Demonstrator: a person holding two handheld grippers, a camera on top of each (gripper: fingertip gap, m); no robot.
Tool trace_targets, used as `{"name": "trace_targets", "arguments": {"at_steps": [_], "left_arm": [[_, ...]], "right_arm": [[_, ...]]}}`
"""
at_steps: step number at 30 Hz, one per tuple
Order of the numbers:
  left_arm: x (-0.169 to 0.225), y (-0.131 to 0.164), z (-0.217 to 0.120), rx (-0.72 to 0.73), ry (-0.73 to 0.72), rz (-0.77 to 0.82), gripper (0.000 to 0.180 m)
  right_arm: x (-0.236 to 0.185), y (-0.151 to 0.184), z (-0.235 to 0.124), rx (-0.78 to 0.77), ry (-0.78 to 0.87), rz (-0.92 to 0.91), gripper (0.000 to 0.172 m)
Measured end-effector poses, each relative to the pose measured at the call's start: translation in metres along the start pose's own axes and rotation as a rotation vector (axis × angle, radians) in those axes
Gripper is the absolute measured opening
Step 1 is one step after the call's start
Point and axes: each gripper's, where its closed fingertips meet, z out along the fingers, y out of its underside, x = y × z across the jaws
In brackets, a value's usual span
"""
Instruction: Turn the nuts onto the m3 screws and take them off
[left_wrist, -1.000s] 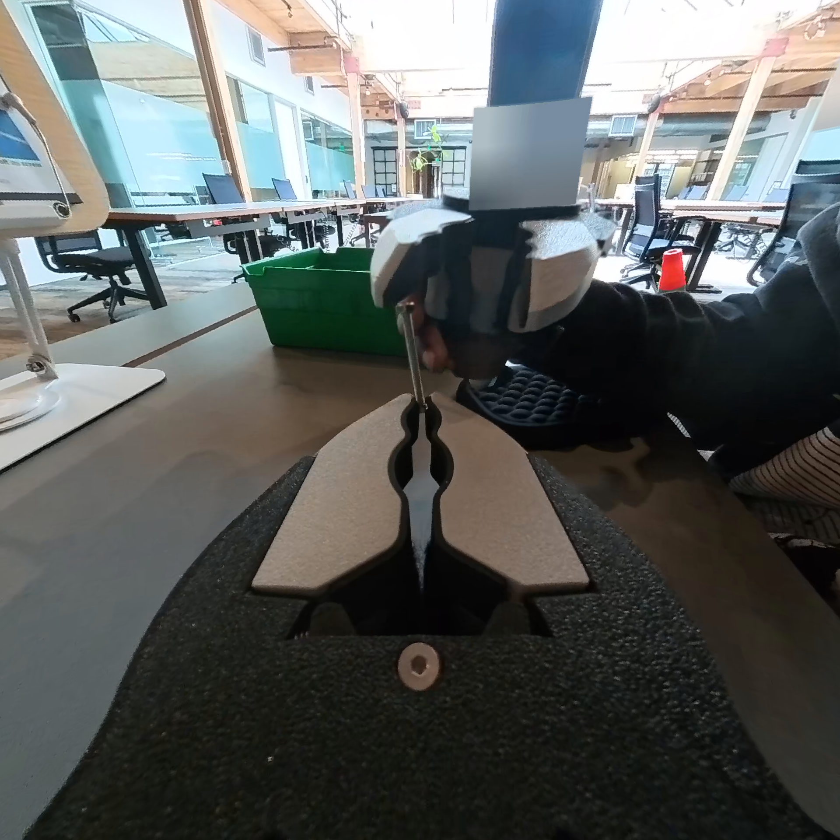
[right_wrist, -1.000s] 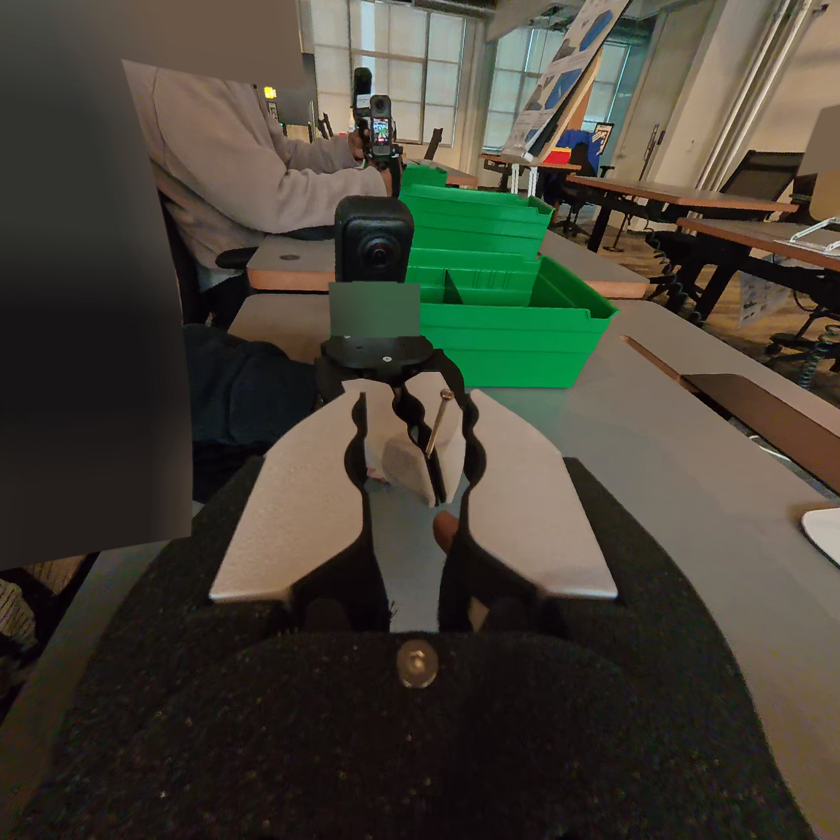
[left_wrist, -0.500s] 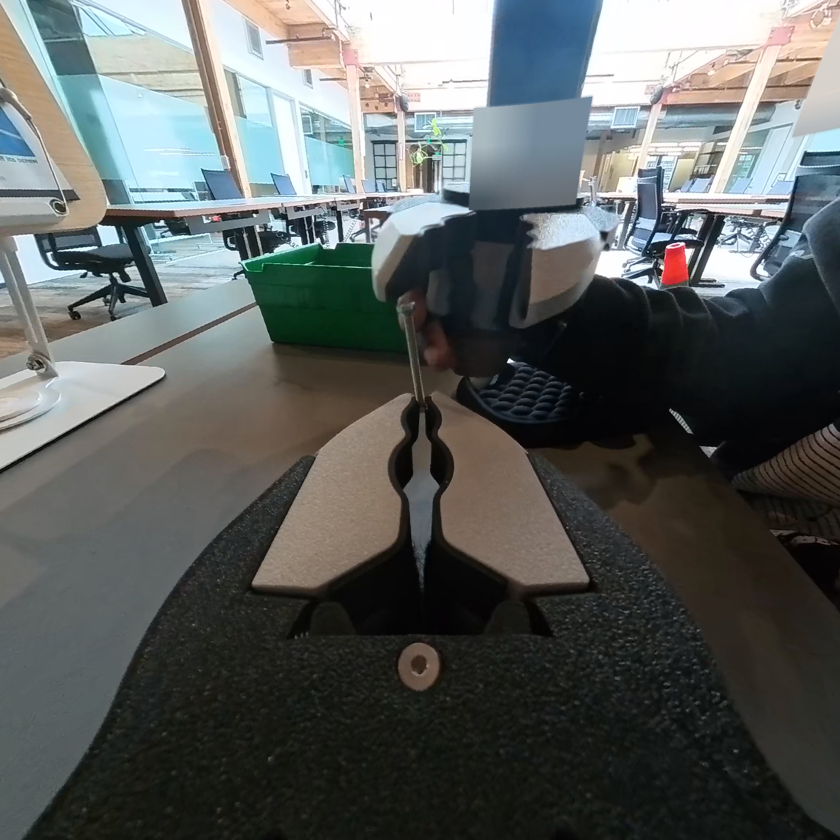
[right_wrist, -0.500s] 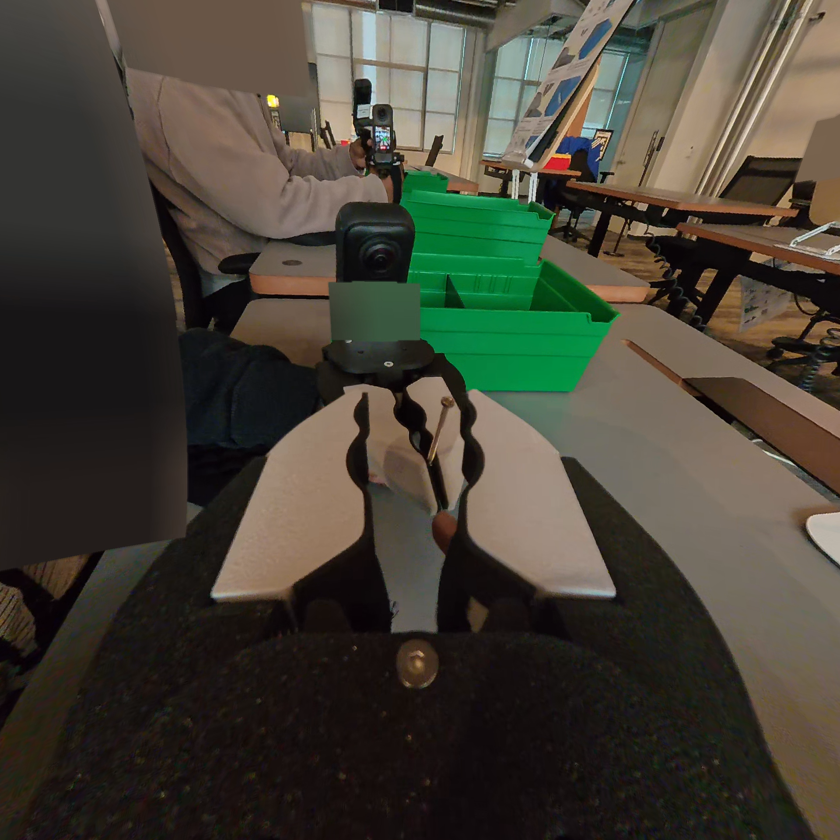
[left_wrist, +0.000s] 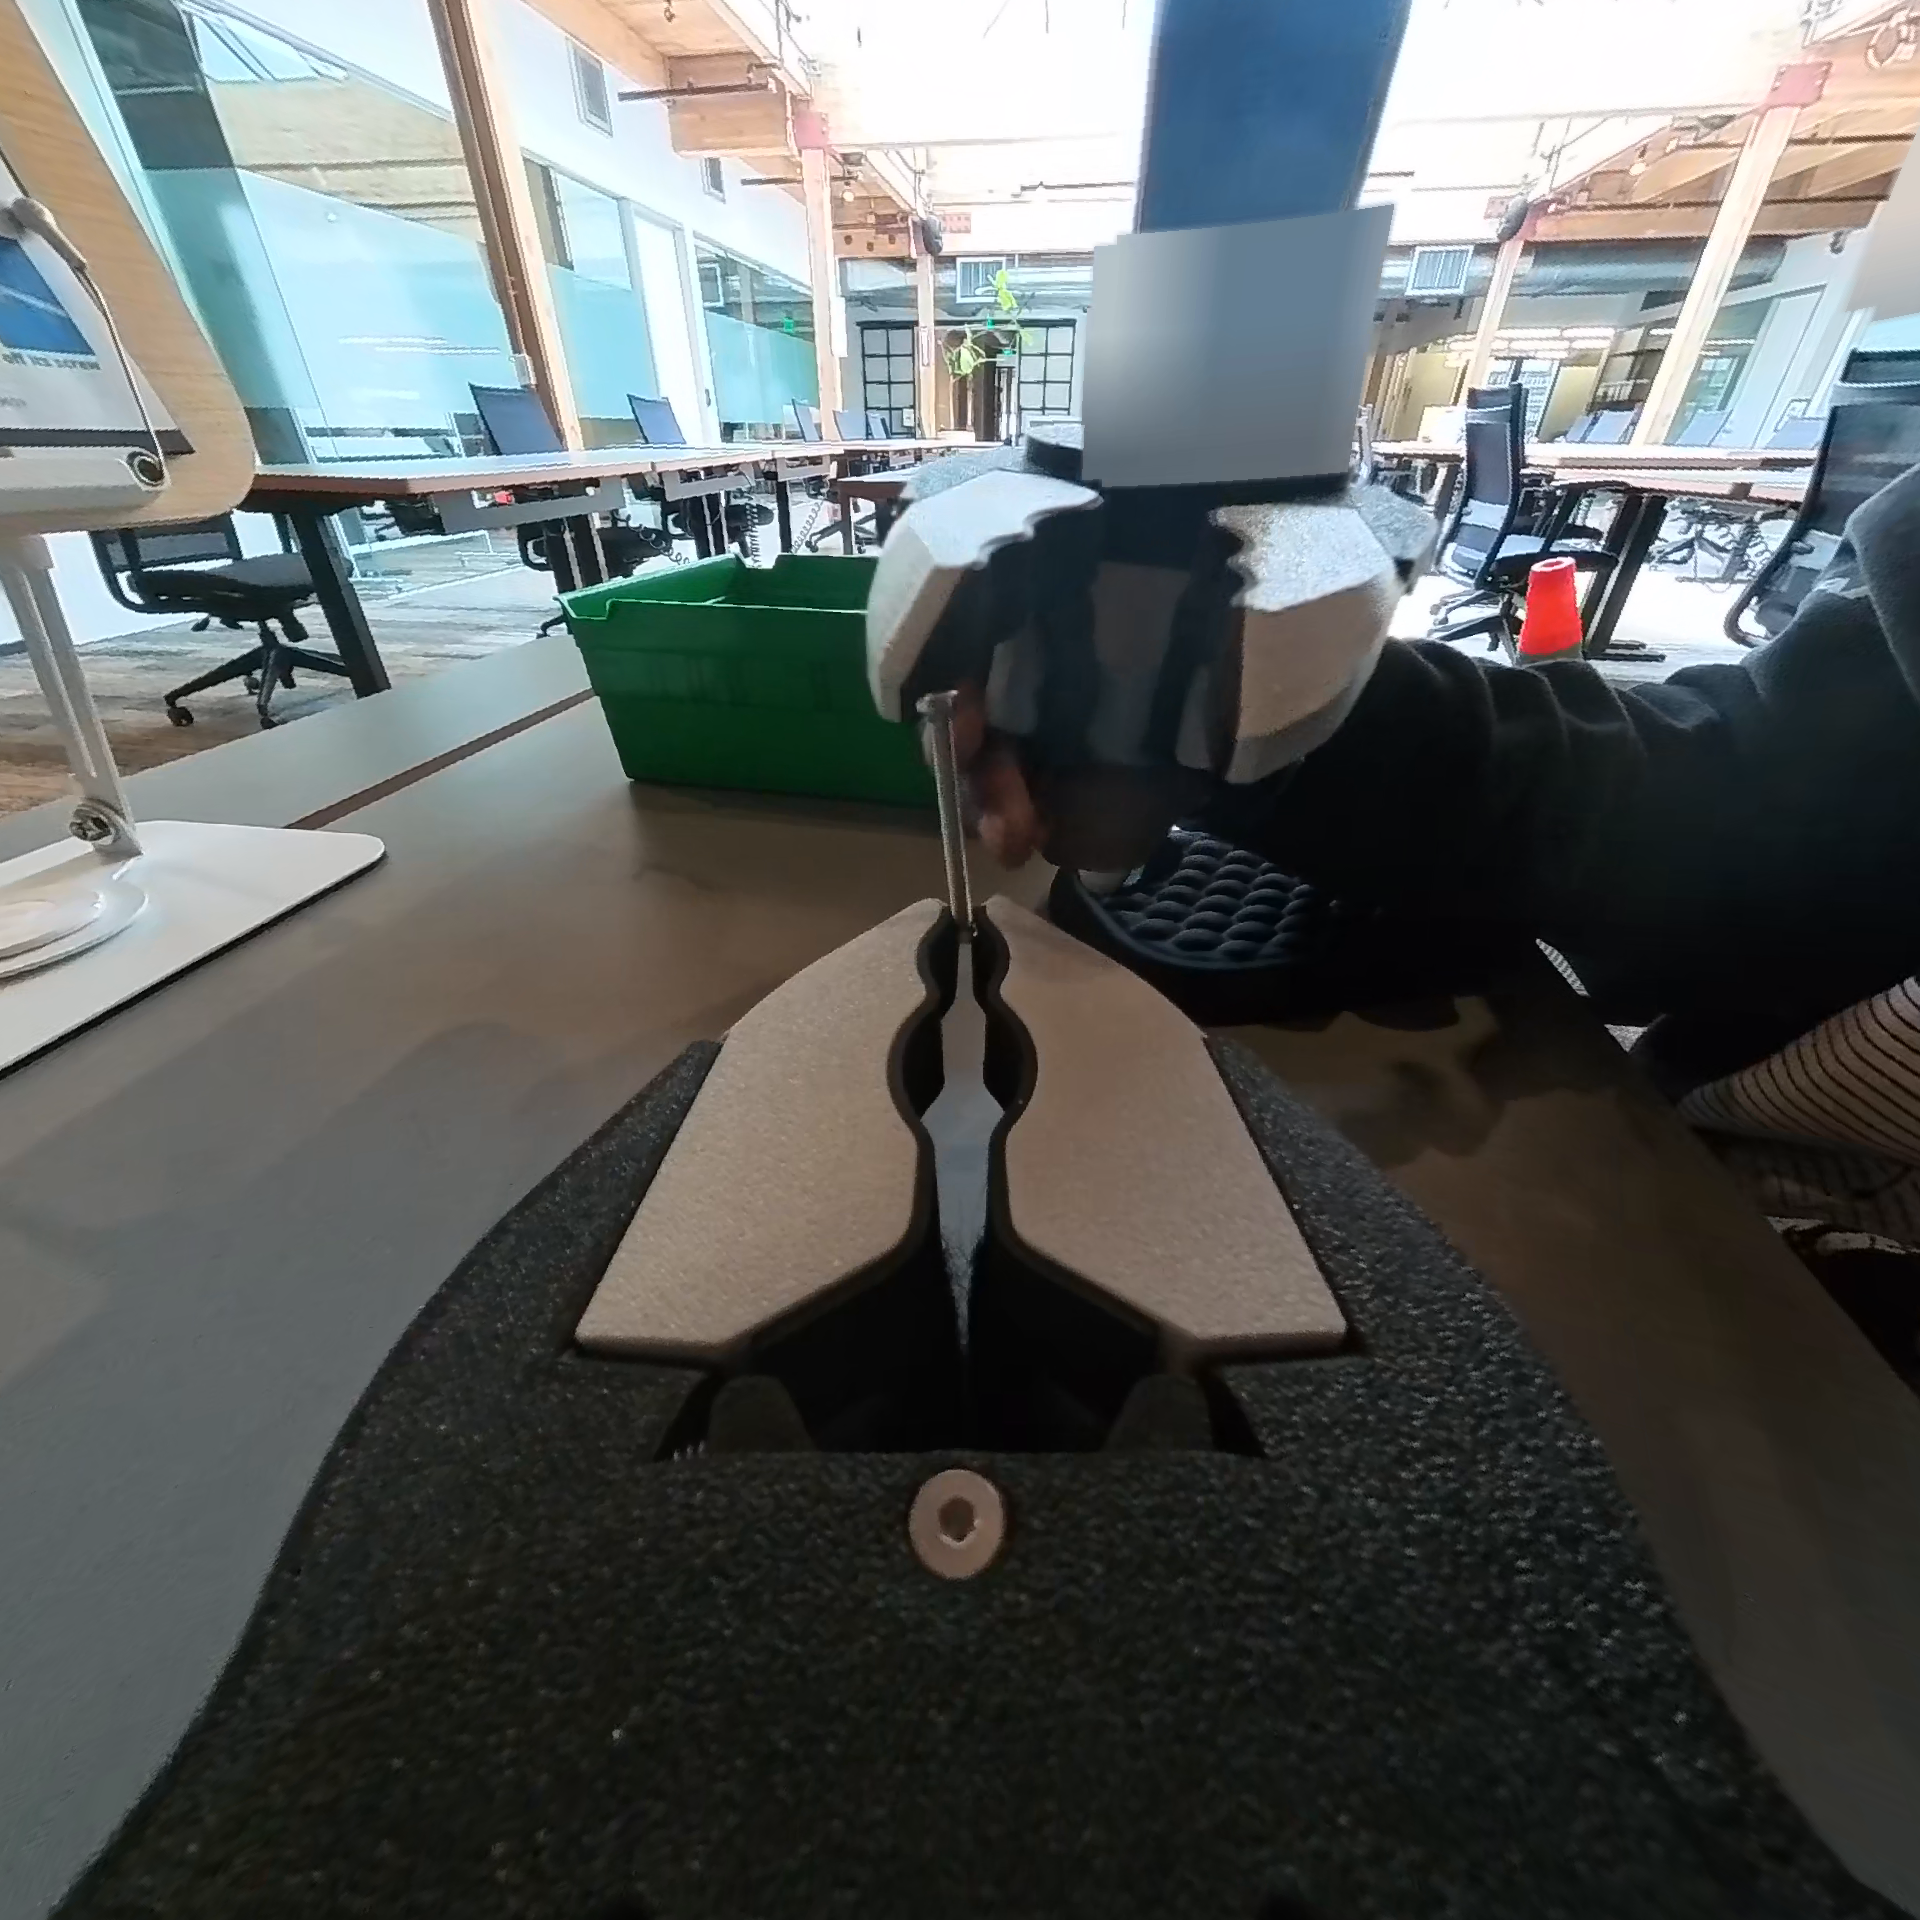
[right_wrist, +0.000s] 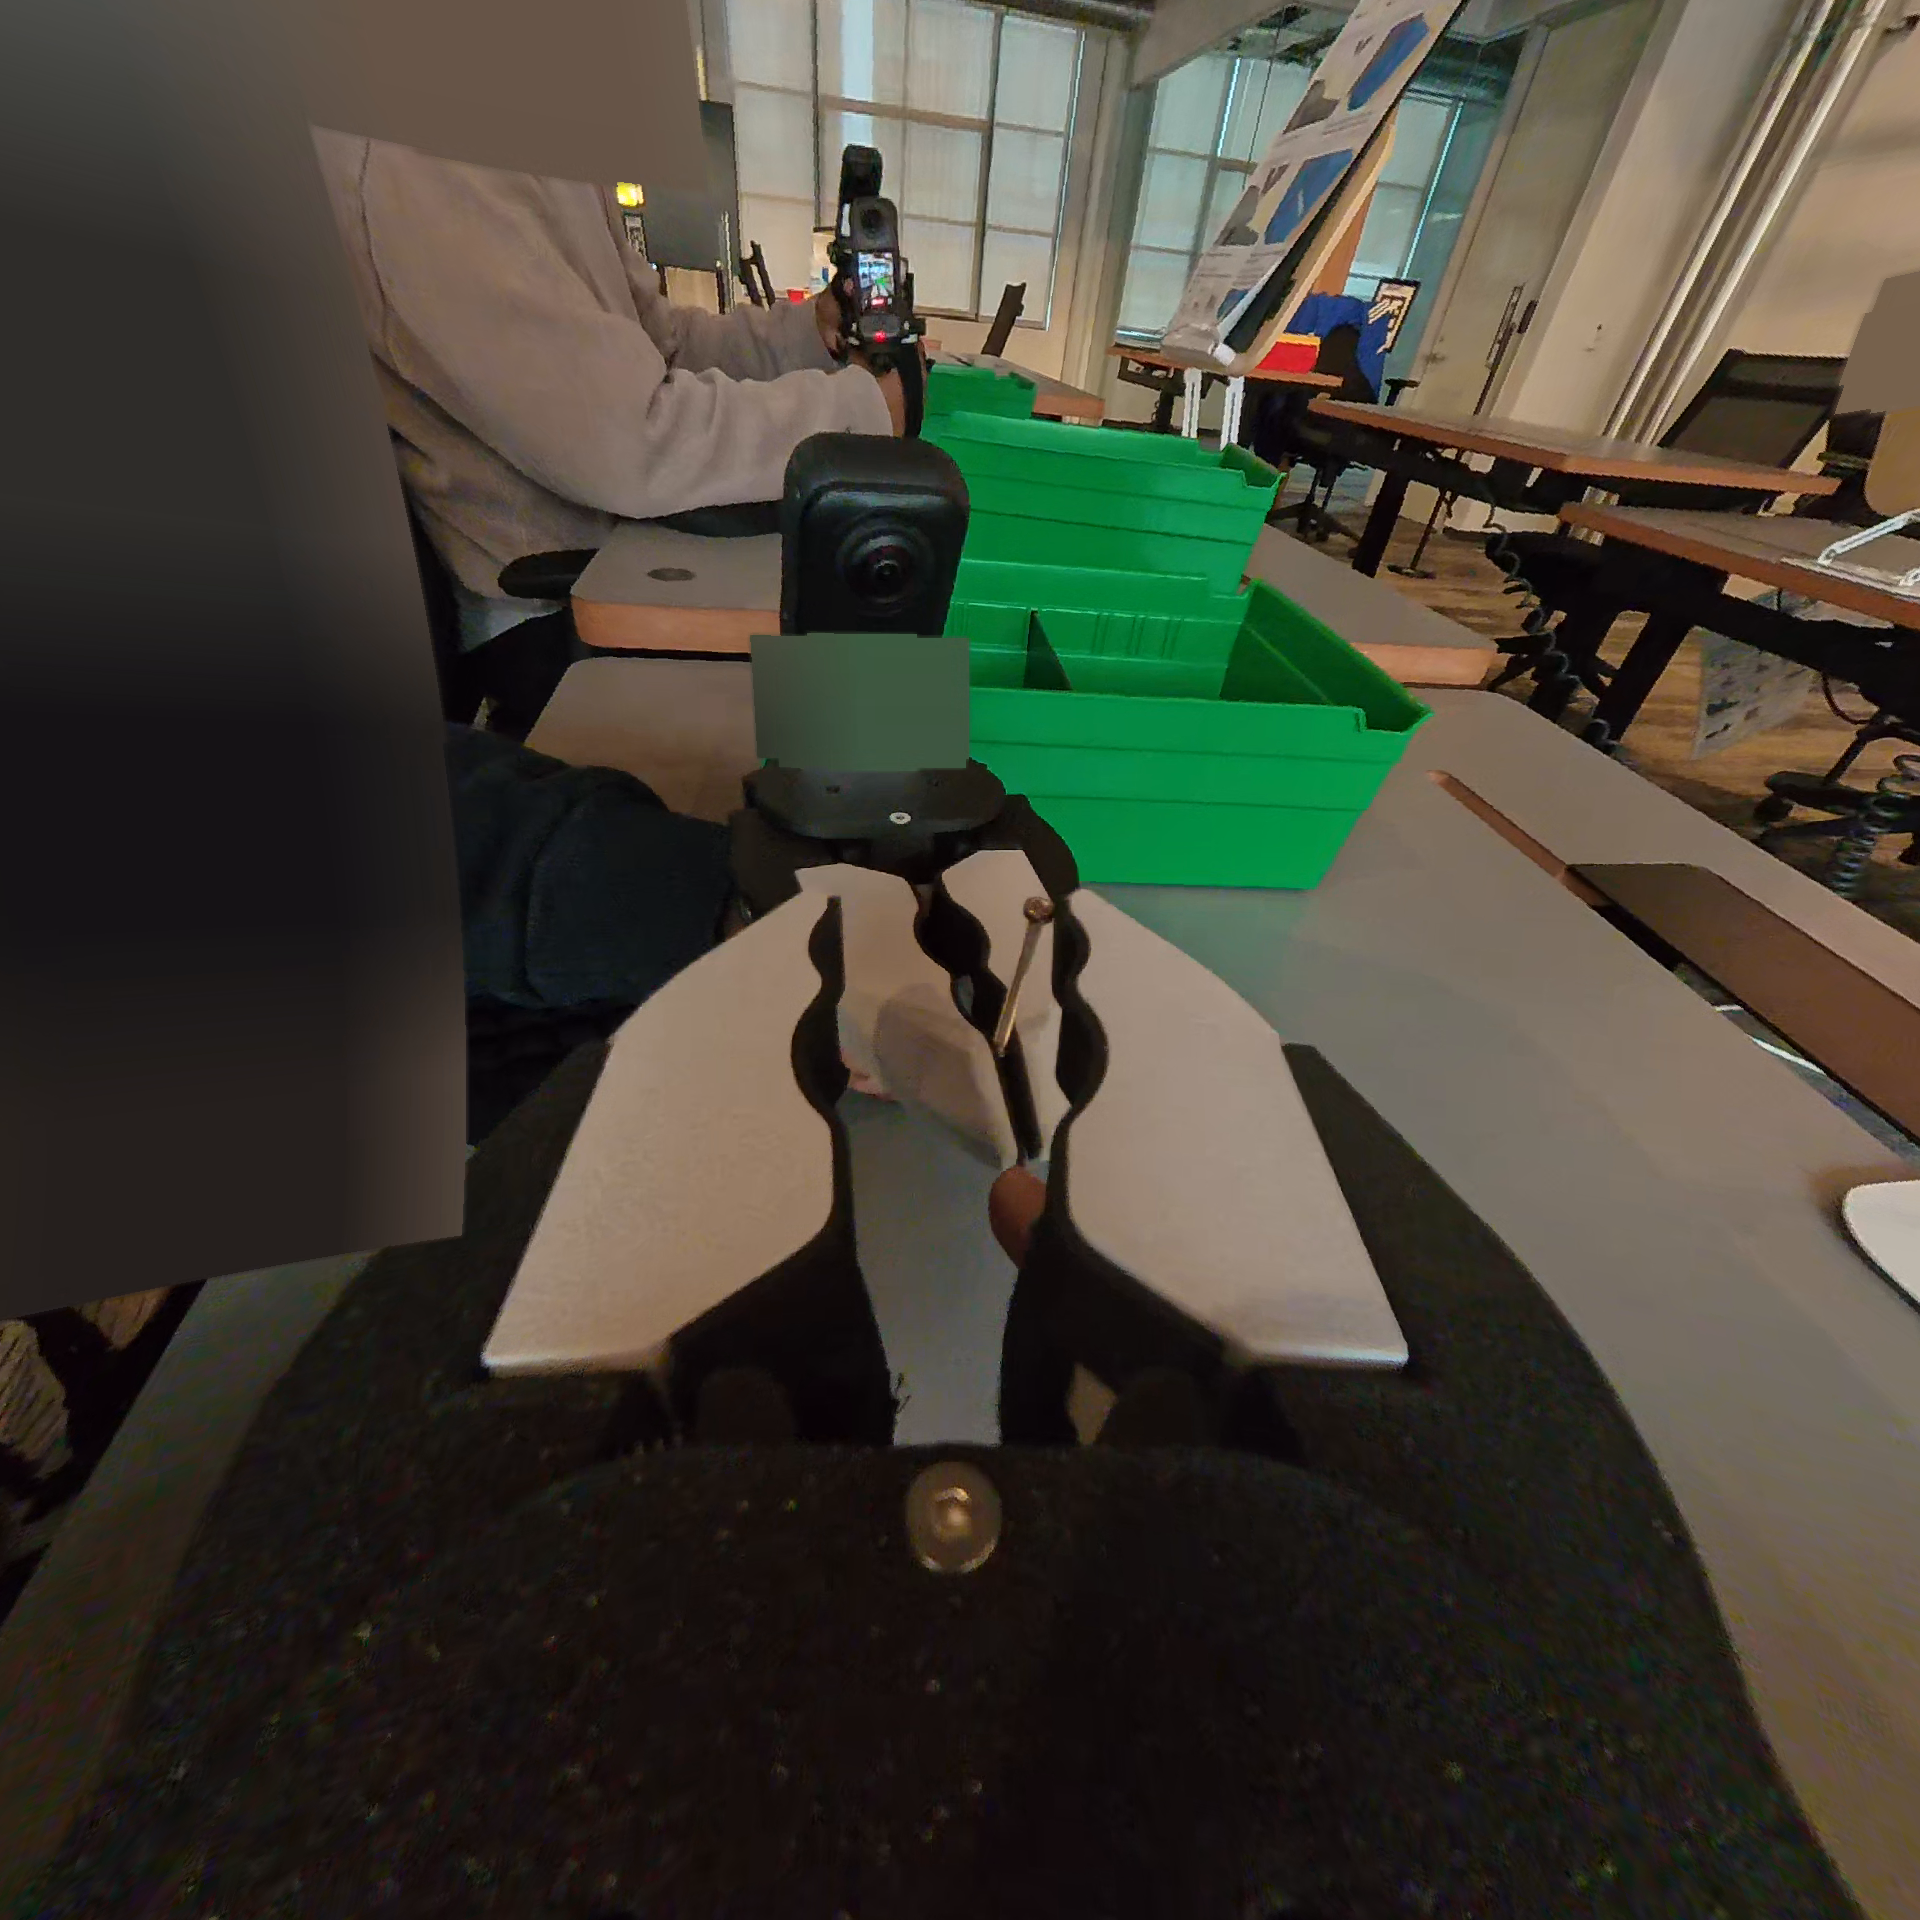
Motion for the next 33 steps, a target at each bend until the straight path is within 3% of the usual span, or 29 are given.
{"name": "trace_targets", "arguments": {"at_steps": [5,12,16,21,23,29,33], "left_arm": [[-0.002,0.000,0.000,0.004,-0.009,-0.006,0.001],[0.000,0.000,0.000,0.001,-0.001,-0.006,0.001],[-0.004,-0.001,-0.001,0.009,-0.022,-0.013,0.001],[-0.002,0.000,0.000,0.001,-0.010,-0.011,0.001],[0.000,0.001,0.000,-0.008,0.006,-0.011,0.001],[0.011,0.008,0.005,-0.062,0.108,-0.027,0.001],[0.013,0.008,0.004,-0.057,0.137,-0.053,0.001]], "right_arm": [[0.002,-0.003,-0.007,0.019,0.011,0.005,0.027],[0.004,0.001,0.000,-0.003,0.026,-0.006,0.032],[0.004,0.000,-0.006,0.003,0.028,-0.010,0.017],[0.012,-0.006,-0.014,-0.015,0.040,-0.032,0.020],[0.009,-0.007,-0.016,-0.110,-0.008,-0.141,0.020],[-0.001,-0.015,-0.033,-0.745,-0.395,-0.637,0.020],[-0.001,-0.019,-0.028,-0.966,-0.646,-0.832,0.020]]}}
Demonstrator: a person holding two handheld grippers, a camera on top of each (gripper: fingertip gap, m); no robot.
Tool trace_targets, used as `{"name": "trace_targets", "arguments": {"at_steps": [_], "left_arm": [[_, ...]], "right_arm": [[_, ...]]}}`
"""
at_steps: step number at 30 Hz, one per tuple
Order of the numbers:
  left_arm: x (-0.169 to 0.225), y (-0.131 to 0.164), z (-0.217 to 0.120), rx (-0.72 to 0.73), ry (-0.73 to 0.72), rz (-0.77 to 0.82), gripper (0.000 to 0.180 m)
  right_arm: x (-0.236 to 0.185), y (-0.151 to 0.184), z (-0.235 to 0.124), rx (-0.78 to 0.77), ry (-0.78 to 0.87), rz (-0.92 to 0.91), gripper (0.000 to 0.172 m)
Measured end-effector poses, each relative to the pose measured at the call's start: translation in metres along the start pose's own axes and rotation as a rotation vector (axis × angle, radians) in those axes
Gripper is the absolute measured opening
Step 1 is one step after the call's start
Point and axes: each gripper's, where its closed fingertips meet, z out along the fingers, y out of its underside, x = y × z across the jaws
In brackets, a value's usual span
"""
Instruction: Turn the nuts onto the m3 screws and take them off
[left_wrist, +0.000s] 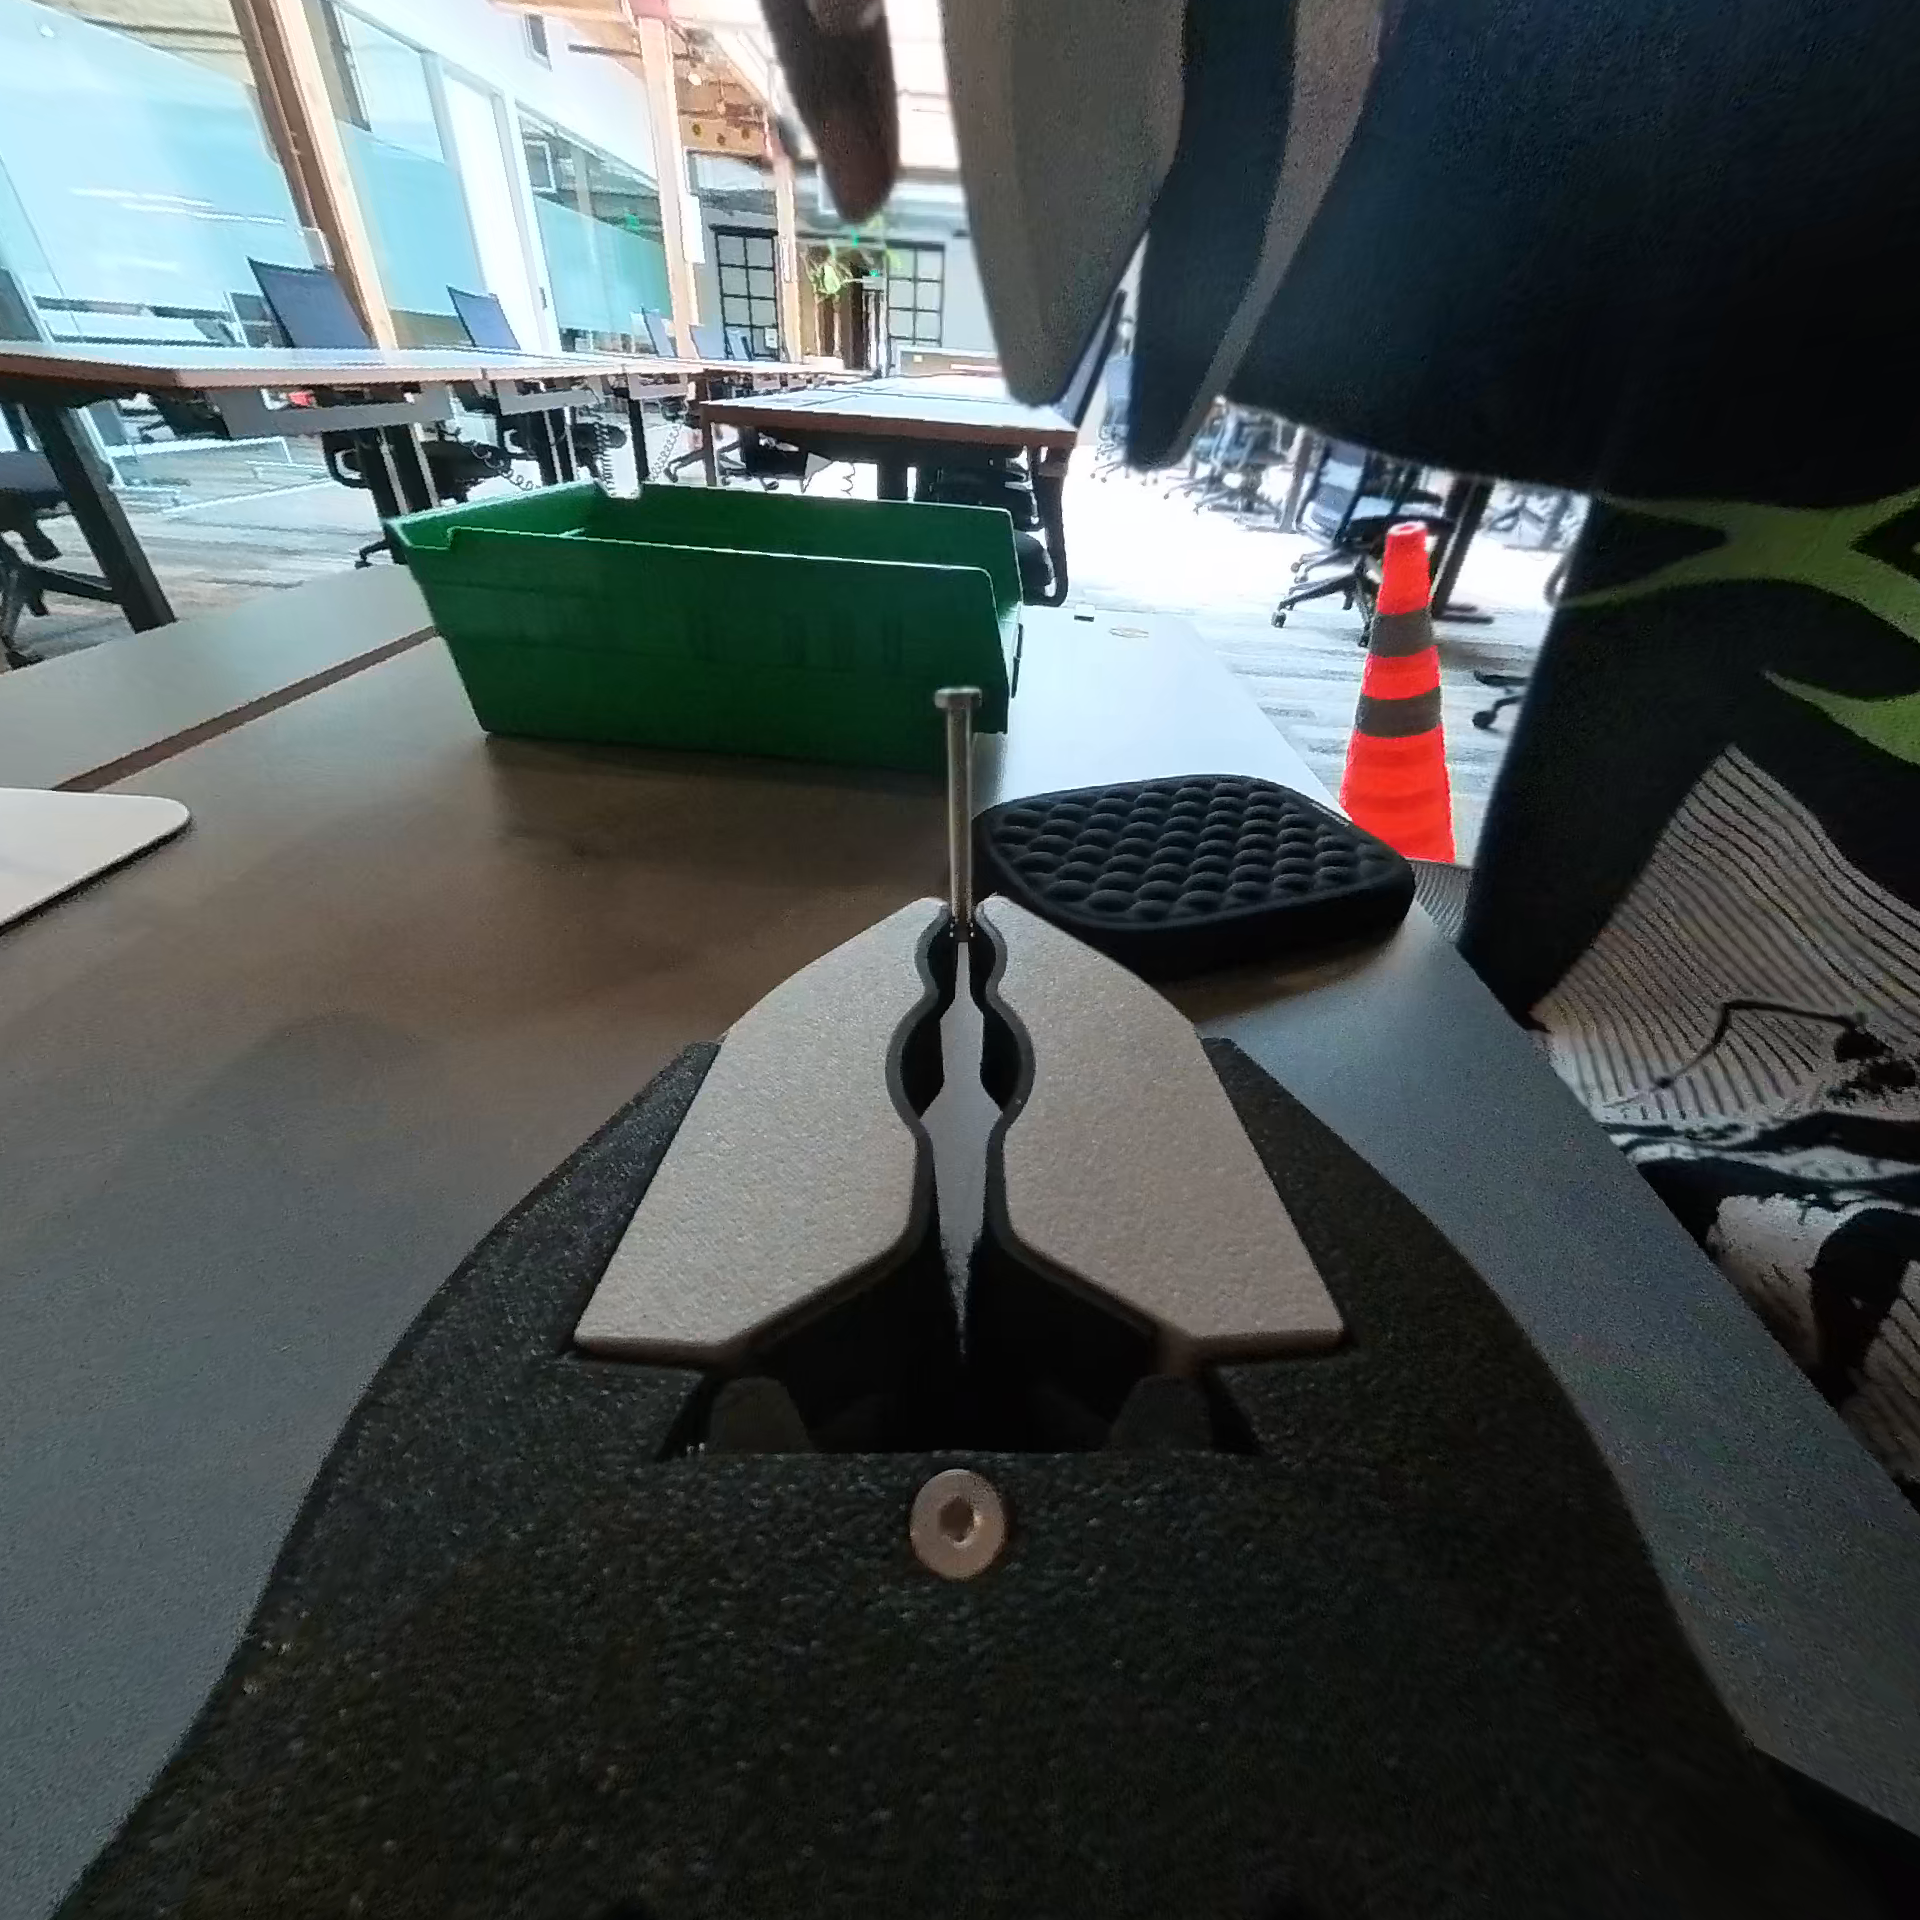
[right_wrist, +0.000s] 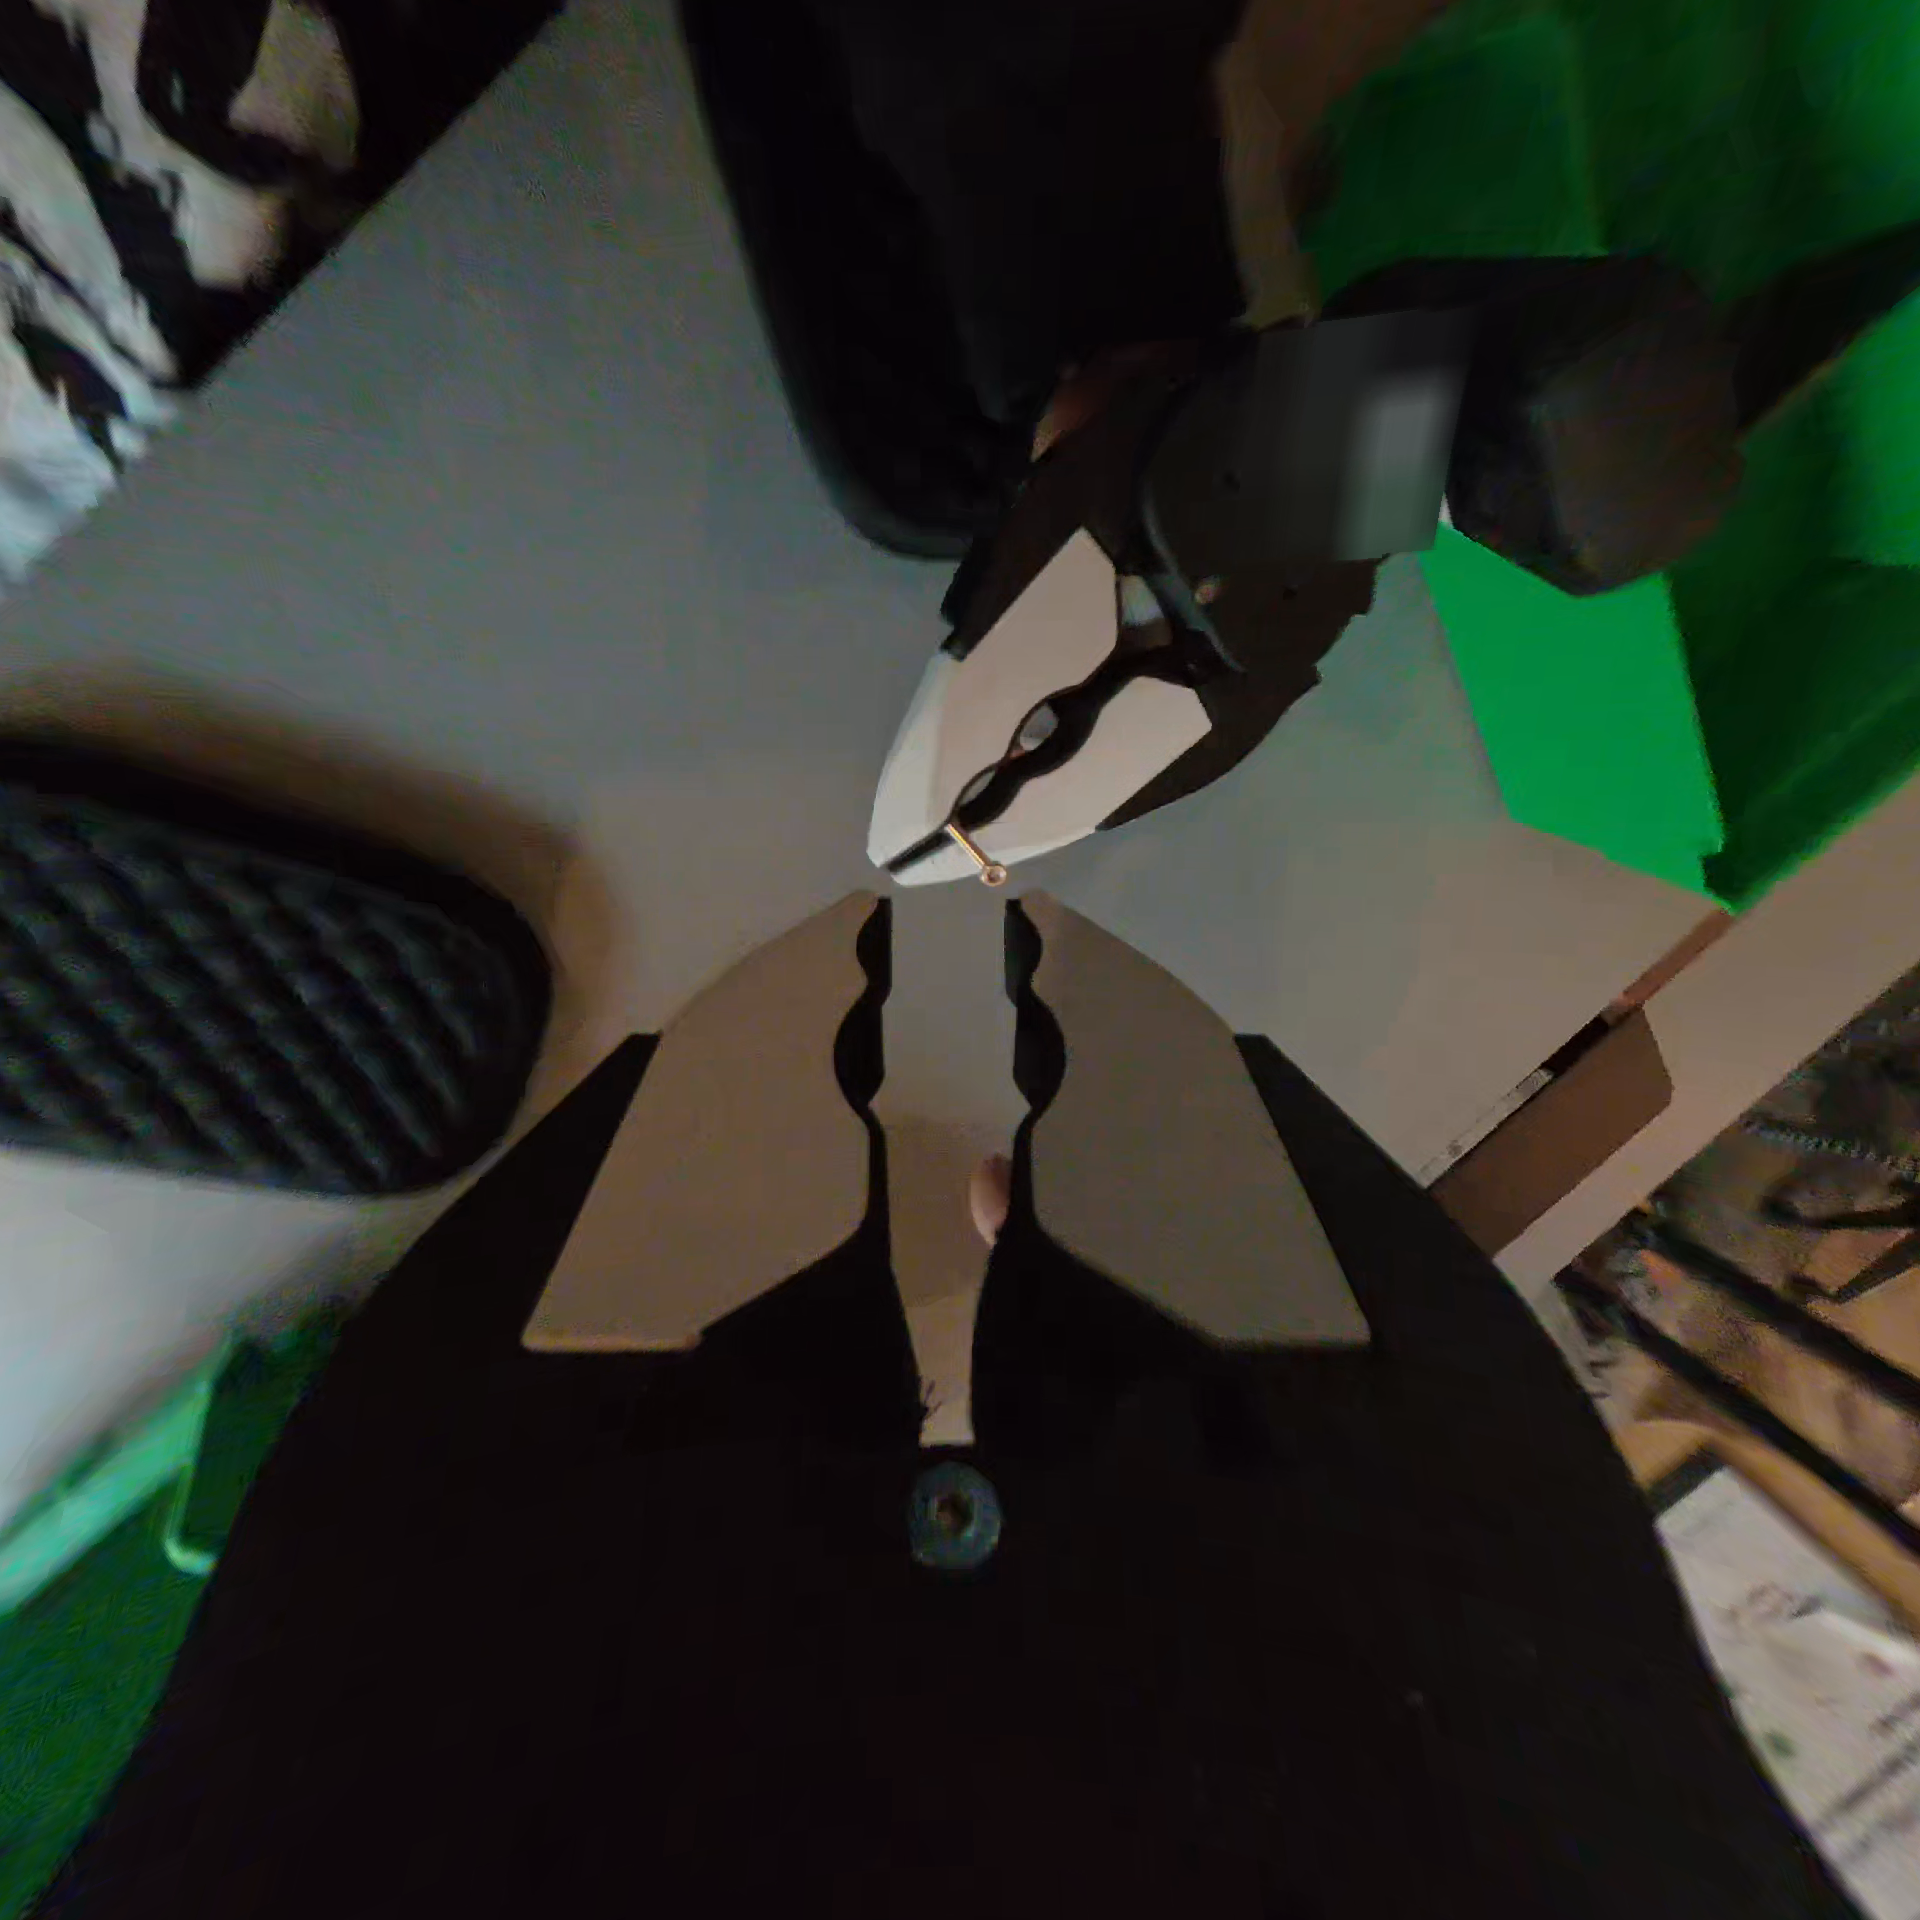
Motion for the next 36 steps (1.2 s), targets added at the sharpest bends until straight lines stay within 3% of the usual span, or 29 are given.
{"name": "trace_targets", "arguments": {"at_steps": [7,23,27,36], "left_arm": [[0.004,0.000,0.000,0.002,0.034,-0.004,0.001],[0.004,-0.001,0.000,0.007,0.036,0.003,0.001],[0.001,-0.001,0.000,0.008,-0.001,0.017,0.001],[-0.011,-0.003,-0.002,0.005,-0.152,0.085,0.001]], "right_arm": [[0.004,0.007,0.024,-0.052,-0.193,-0.101,0.016],[0.005,0.004,0.031,-0.021,-0.200,-0.096,0.006],[0.005,0.005,0.031,-0.022,-0.215,0.039,0.004],[0.012,0.009,0.031,-0.057,-0.120,0.582,0.004]]}}
